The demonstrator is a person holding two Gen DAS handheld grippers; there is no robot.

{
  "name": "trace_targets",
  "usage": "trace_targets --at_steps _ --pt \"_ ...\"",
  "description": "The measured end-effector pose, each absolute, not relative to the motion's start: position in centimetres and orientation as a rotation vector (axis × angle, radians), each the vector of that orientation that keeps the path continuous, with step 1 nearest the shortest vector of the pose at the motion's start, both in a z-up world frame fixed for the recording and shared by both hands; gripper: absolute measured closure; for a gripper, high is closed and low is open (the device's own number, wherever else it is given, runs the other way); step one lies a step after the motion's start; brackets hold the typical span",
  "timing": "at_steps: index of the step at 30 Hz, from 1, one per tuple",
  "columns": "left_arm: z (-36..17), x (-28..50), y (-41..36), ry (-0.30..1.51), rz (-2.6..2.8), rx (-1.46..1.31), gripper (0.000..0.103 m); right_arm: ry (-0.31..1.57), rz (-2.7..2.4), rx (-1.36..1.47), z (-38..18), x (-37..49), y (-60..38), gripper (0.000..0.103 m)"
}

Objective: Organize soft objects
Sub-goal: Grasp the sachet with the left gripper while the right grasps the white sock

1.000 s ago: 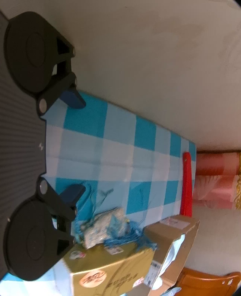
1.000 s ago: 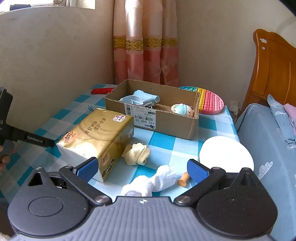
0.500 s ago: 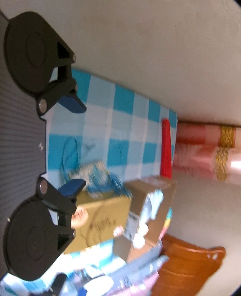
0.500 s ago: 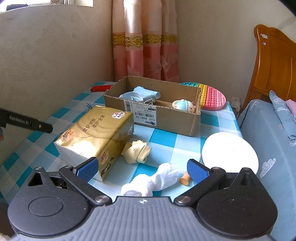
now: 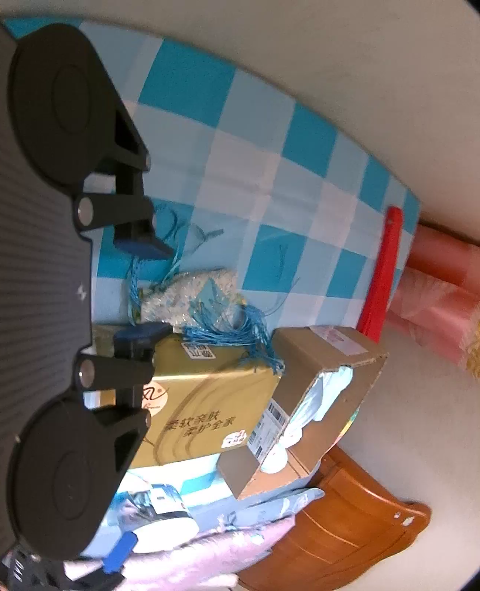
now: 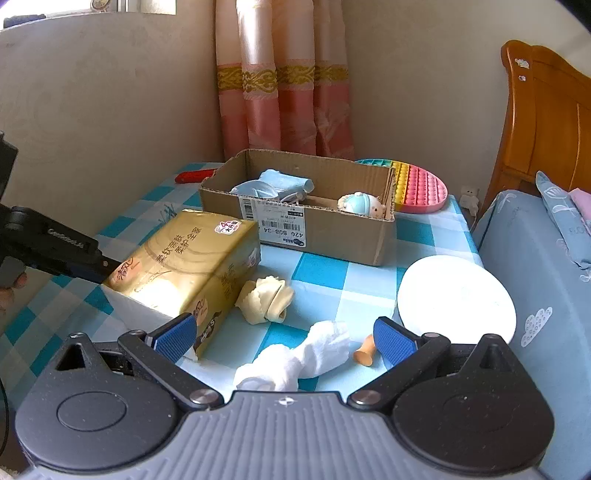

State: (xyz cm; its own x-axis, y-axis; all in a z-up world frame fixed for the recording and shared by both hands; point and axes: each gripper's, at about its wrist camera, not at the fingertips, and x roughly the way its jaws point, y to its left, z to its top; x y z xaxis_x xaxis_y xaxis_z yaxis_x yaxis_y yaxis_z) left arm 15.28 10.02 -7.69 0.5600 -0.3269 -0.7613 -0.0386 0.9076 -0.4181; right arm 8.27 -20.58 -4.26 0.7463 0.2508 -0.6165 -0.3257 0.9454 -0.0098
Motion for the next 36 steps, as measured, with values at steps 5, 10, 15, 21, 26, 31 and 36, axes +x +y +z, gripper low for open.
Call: trace_targets --at_steps 5,10,15,21,26,31,36 --pt "-8.3 15.5 10.5 0.972 -0.212 -0.497 0.085 0.658 0.321 -0.123 -4.3 8.3 -20.5 0.0" --pt "-7.9 15.4 10.8 0.948 -0.166 -0.461 0.088 0.657 0.317 -0.117 -4.4 8.4 -20.6 0.0" --pt "-7.3 15.4 11.2 0.922 -0.091 -0.392 0.089 0.656 0.318 -0.118 -4.4 8.3 -20.7 0.0" --pt "-6.8 15.4 10.9 0.899 -0.08 -0.364 0.066 0.66 0.323 -0.13 -4.4 8.3 -20.5 0.0" --pt "-6.8 16.2 9.9 0.884 -0.049 -0.282 0.054 0.67 0.34 -0.171 -4.8 8.0 -20.2 0.001" --pt "-7.3 16.9 9.3 0.885 -0.031 -0.232 0.054 0.695 0.376 -0.214 -5.6 7.7 -19.9 0.021" --pt "-7.8 17.3 8.9 0.881 -0.013 -0.201 0.045 0.727 0.394 -0.242 -6.5 7.6 -19.5 0.021"
